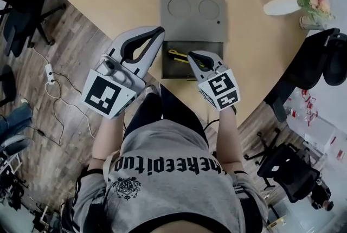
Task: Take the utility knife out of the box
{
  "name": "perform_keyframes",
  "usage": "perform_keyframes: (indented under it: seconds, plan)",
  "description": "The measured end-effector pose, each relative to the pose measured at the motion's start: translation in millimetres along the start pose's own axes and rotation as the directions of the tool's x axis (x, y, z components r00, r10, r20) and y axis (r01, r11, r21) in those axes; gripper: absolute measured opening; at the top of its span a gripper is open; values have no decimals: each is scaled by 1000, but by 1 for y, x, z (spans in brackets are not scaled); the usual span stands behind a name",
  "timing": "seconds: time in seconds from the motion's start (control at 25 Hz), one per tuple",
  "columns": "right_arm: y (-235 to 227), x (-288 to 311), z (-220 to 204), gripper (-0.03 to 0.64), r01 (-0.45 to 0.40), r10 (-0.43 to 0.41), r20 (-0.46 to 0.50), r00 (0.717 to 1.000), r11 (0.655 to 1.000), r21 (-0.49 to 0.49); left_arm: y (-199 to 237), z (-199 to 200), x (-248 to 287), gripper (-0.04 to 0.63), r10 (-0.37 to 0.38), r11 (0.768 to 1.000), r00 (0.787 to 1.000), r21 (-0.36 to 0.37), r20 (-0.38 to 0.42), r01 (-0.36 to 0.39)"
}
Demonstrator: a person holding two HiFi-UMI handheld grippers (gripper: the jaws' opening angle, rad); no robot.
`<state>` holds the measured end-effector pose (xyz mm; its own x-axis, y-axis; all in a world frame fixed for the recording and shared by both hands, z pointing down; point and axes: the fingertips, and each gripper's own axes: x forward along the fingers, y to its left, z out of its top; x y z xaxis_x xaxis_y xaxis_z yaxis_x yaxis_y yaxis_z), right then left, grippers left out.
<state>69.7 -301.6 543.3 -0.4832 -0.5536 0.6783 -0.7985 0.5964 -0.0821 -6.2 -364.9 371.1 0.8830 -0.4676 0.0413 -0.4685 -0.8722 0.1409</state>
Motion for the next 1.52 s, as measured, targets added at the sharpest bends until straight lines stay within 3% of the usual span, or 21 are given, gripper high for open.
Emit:
perform_keyframes:
  seconds: [0.28,0.44,0.6,0.84,1.08,1.52]
  plan:
    - [9,21,-24,12,-86,74,-137,988,993,-82,14,-4,-7,17,49,999,999,17,1,-49]
    - [14,32,-39,83,-151,116,-225,967,978,-147,22,-7,-14,17,81,997,997,1,-18,-81]
    - [15,42,-49,133,-189,120,-299,947,958,-215,32,-9,-21,17,108,994,994,8,-16,-108]
    - [13,50,-64,141,-223,117,-370,921,941,-256,39,-6,-22,17,127,992,992,-2,-2,-127]
    - [12,52,-68,150,-233,112,-389,914,931,-281,43,-15,-24,17,147,989,988,-26,-56,-148]
    - [17,52,-68,118,-216,85,-369,926,919,-330,35,-9,-19,17,129,992,990,-10,-58,-129]
